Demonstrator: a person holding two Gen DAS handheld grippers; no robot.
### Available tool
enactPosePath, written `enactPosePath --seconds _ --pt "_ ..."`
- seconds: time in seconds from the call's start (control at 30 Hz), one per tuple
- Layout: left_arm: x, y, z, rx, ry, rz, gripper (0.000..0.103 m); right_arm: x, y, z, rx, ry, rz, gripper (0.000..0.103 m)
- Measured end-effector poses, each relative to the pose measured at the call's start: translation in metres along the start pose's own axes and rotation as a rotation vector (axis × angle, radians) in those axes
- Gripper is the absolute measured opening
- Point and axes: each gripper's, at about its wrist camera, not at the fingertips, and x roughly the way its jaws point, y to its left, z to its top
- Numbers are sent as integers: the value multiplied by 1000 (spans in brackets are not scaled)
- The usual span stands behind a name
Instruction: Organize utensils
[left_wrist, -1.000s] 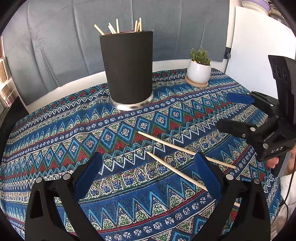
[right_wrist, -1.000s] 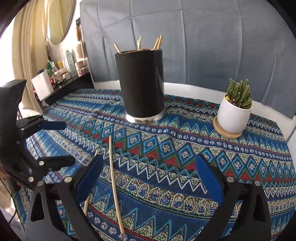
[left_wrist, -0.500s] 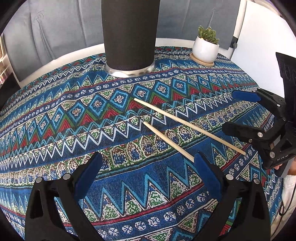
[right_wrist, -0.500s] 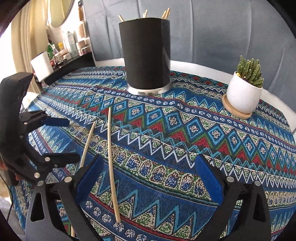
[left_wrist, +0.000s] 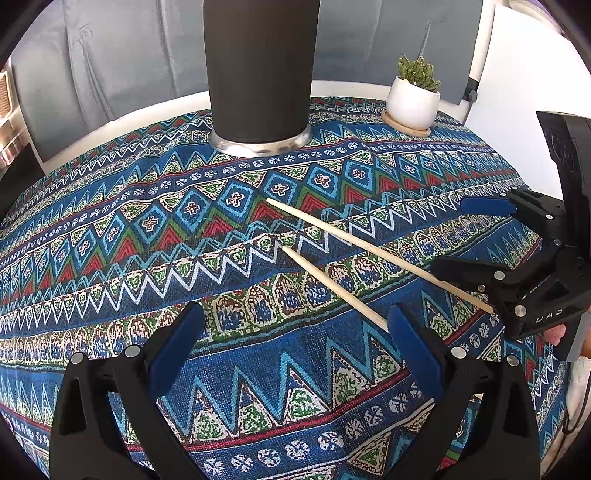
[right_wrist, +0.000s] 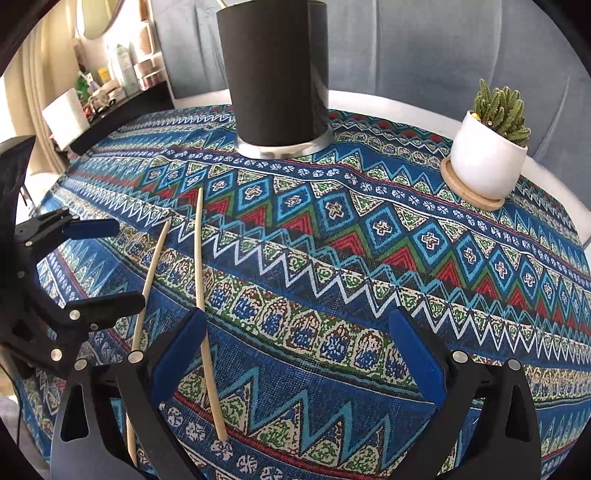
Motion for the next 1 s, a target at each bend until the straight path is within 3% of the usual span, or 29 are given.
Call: enactPosePath --seconds 0.2,1.0 --pt "-1 1 -1 -7 -1 6 97 3 7 -1 -29 16 -44 96" --pt "0 -1 -1 -6 2 9 98 4 5 -2 -25 15 -38 96"
